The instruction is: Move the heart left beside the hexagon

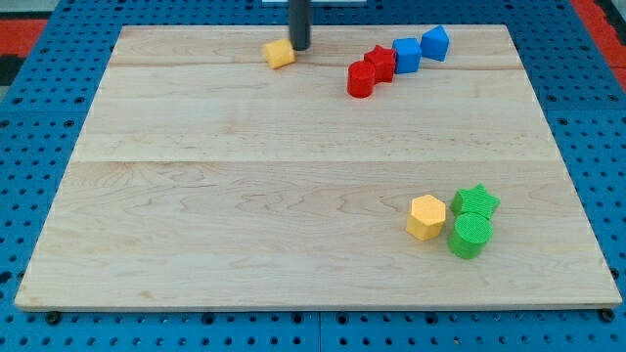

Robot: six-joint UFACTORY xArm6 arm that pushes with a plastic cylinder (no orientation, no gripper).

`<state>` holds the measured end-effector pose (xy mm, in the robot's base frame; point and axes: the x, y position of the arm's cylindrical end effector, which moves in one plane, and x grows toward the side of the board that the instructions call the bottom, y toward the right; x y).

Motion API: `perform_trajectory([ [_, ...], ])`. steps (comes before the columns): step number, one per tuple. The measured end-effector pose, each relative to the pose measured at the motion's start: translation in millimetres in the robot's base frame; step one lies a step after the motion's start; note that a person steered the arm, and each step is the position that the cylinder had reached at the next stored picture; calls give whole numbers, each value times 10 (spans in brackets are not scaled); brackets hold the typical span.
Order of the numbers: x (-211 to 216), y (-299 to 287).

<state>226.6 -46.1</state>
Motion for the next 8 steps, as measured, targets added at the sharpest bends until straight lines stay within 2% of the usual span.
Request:
perform_trajectory([
  [1, -39, -434],
  [2, 184, -451],
  [4, 551, -1173],
  [6, 1246, -1160],
  [7, 1467, -972],
  [8, 1445, -743],
])
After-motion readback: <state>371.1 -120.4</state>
